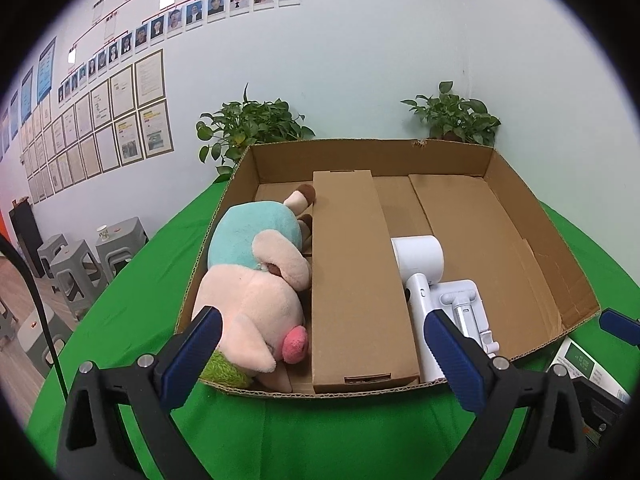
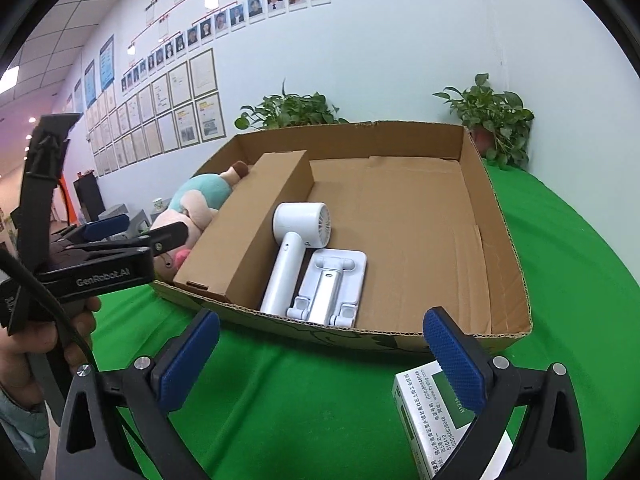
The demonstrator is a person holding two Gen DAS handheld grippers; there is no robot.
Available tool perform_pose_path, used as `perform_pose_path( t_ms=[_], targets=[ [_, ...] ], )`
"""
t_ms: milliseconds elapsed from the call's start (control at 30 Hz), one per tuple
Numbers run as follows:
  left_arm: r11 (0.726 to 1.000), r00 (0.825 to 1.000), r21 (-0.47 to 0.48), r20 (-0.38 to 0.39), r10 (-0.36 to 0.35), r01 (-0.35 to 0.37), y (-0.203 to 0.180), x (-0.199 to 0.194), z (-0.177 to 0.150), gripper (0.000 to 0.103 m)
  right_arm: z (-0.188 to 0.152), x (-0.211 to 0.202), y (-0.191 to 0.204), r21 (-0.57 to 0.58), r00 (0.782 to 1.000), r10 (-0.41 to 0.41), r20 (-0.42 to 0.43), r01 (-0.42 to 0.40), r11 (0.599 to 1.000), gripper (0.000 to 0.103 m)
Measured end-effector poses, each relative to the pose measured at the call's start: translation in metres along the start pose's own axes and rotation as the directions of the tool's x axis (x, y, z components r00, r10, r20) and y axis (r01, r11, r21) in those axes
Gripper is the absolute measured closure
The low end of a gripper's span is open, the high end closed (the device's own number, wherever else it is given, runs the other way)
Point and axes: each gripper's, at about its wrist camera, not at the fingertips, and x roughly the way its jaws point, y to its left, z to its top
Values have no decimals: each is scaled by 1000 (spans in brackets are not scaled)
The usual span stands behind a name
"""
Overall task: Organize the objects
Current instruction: 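Move the right gripper to the white medicine box and close on it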
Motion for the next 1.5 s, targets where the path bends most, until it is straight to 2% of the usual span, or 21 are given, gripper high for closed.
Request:
perform_pose_path(
  t_ms=[133, 267, 400, 467, 533, 600, 667, 733, 833, 867, 933, 1033, 1133, 1267, 1300, 1367, 1433, 1500],
  targets=[
    [1000, 1000, 0, 0, -12, 12, 0, -1, -1, 2, -4, -8, -1, 0, 999, 34, -1, -34, 999, 0],
    [998, 997, 2, -28, -67, 67, 3, -2, -8, 2, -22, -20, -15, 41, 996, 74, -42, -73, 997, 0],
    [988, 984, 7, -83, -155, 156, 4, 1, -21, 2, -55, -40, -46, 90, 995, 25, -97, -16, 996, 0],
    [977, 971, 1, -115, -211, 213, 3, 4, -27, 2, -70, -53, -69, 118, 990, -34, -134, 50, 992, 0],
    [960, 950, -15, -143, -279, 280, -1, 7, -31, 2, -80, -66, -91, 132, 981, -98, -165, 121, 984, 0],
    [935, 920, -41, -169, -354, 353, -8, 11, -32, 2, -88, -73, -105, 118, 971, -134, -197, 159, 980, 0],
    [907, 887, -73, -191, -421, 414, -17, 16, -32, 2, -93, -74, -111, 106, 966, -122, -230, 149, 983, 0],
    [890, 866, -94, -206, -455, 445, -25, 19, -32, 2, -96, -73, -110, 107, 966, -97, -241, 126, 986, 0],
    [878, 851, -98, -214, -479, 469, -34, 17, -34, 2, -101, -62, -101, 93, 962, -87, -260, 115, 989, 3],
    [876, 850, -100, -215, -482, 472, -34, 16, -35, 2, -101, -57, -94, 76, 960, -87, -267, 111, 991, 15],
    [876, 849, -96, -217, -482, 473, -32, 13, -35, 2, -101, -51, -77, 39, 958, -84, -273, 99, 994, 29],
    [878, 855, -101, -201, -478, 467, -23, 8, -34, 2, -99, -48, -49, -10, 965, -53, -255, 52, 999, 31],
    [870, 846, -128, -201, -494, 477, -14, 10, -32, 2, -91, -57, -31, -19, 980, -13, -200, 9, 1000, 33],
    [838, 812, -175, -213, -544, 516, -12, 15, -31, 2, -85, -54, -28, 4, 973, -25, -228, 26, 1000, 30],
    [833, 805, -180, -217, -552, 523, -14, 17, -31, 2, -86, -52, -28, 10, 970, -25, -242, 28, 1000, 27],
    [819, 788, -185, -225, -573, 543, -20, 19, -32, 2, -90, -48, -28, 22, 962, -23, -270, 30, 999, 8],
    [807, 772, -184, -237, -590, 561, -26, 21, -33, 2, -93, -46, -27, 24, 960, -31, -279, 39, 999, 3],
    [798, 756, -185, -254, -603, 574, -33, 24, -35, 2, -98, -45, -25, 13, 953, -41, -299, 48, 999, 3]
  ],
)
